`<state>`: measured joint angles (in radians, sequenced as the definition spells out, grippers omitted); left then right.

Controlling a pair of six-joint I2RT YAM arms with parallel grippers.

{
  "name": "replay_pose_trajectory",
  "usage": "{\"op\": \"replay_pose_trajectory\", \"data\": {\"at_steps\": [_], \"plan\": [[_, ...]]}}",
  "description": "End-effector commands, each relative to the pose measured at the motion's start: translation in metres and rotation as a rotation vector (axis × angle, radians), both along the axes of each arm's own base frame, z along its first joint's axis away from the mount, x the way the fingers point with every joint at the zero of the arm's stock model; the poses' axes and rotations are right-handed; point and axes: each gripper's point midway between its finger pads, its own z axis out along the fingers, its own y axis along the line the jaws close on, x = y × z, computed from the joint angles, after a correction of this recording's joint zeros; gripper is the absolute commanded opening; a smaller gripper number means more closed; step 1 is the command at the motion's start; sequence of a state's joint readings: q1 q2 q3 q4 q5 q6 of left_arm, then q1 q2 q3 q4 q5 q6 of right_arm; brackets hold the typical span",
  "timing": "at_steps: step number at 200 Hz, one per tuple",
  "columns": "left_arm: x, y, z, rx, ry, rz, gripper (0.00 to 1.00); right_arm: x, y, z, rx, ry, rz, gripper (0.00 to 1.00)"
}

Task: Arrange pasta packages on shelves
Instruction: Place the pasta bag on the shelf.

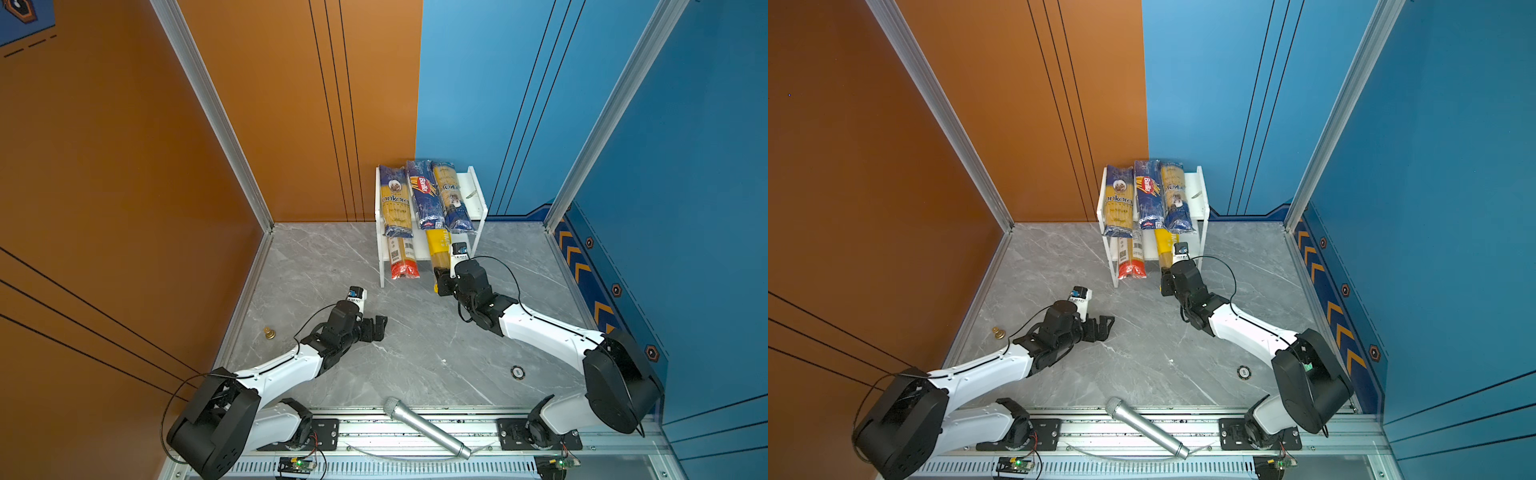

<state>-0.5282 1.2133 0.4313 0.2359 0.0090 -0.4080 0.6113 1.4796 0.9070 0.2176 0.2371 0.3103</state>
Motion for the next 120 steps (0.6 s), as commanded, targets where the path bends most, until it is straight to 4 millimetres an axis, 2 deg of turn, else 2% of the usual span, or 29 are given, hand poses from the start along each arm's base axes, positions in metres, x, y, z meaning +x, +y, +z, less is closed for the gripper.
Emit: {"op": "replay_pose_trajectory", "data": {"at_steps": [1, 31, 120], "plan": [[0.005, 0.001, 0.007, 0.009, -0.021, -0.007, 0.98, 0.021, 0.008, 0.094, 0.154, -0.242, -0.012, 0.00], [0.006, 0.001, 0.010, 0.017, -0.039, -0.010, 0.98, 0.025, 0.009, 0.101, 0.161, -0.256, -0.011, 0.00], [0.007, 0.003, 0.012, 0.043, -0.083, -0.021, 0.98, 0.046, 0.013, 0.108, 0.175, -0.270, -0.021, 0.00]]}}
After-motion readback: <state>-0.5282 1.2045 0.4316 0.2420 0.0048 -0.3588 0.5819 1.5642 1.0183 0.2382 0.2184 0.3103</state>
